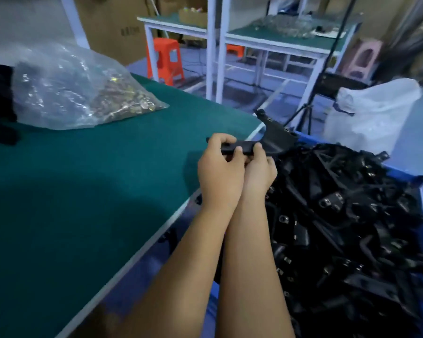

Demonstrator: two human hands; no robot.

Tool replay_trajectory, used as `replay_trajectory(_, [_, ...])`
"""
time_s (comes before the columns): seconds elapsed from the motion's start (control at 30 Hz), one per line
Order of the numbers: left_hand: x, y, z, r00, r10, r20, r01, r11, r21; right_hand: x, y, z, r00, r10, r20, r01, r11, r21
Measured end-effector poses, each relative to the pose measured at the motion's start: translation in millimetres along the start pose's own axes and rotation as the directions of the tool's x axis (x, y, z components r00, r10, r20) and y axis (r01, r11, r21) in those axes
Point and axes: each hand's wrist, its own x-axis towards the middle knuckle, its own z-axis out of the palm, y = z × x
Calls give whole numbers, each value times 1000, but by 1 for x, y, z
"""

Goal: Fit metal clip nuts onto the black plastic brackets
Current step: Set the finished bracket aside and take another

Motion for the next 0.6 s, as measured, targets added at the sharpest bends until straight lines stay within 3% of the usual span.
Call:
replay_trajectory(0.13, [-23, -14, 30, 955, -100, 279, 89, 995, 52, 26, -5, -43, 978, 18, -207, -23, 999, -23])
replay_trajectory(0.27, [-34, -29, 42, 778, -236, 582, 197, 972, 131, 48, -9, -70, 937, 16, -350, -46, 996, -78])
replay_trajectory(0.37, [-35, -29, 43, 730, -225, 645, 163, 974, 155, 71, -23, -82, 913, -37, -406, 8, 997, -75])
replay_trajectory(0.5, [-31, -33, 36, 722, -248, 646, 188, 969, 162, 110, -52, -94, 893, -107, -436, 53, 989, -136])
replay_trajectory(0.6, [-31, -38, 30, 724, -258, 639, 210, 966, 152, 128, -68, -95, 919, -64, -388, 16, 992, -126])
